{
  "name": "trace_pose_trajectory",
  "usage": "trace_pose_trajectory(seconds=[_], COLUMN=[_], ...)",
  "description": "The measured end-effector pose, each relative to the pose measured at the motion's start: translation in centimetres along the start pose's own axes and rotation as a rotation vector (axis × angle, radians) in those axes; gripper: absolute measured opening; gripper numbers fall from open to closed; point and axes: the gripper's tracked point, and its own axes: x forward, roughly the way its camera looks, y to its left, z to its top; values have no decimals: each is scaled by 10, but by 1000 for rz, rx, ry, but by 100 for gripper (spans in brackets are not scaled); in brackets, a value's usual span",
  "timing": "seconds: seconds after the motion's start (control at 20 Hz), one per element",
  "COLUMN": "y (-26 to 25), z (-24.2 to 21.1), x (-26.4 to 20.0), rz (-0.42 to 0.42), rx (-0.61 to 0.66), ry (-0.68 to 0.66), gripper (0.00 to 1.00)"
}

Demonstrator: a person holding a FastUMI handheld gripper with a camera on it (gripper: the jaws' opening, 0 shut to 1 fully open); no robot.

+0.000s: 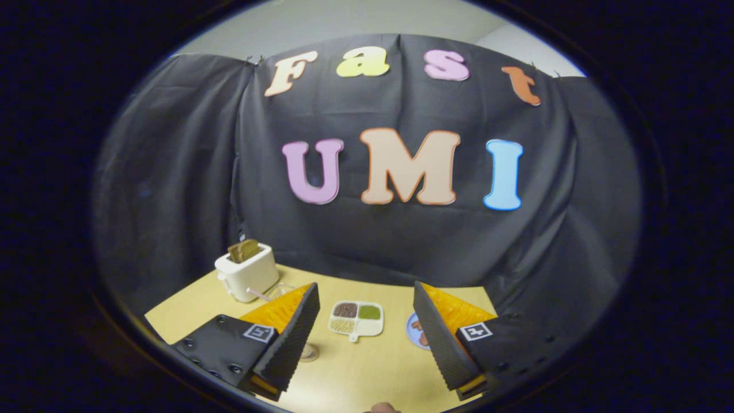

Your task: Take the bottle from table, then pour the juice into the cup, finally place the bottle on the coaster

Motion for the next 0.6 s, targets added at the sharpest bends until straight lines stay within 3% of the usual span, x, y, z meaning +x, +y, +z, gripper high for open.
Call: trace_pose_trajectory(seconds=[0.25,0.6], y=[-45,-81], z=[63,67], x=[-39,-66], rz=[-66,-119], rx=[39,2], ry=[-124,-151], gripper=[100,100])
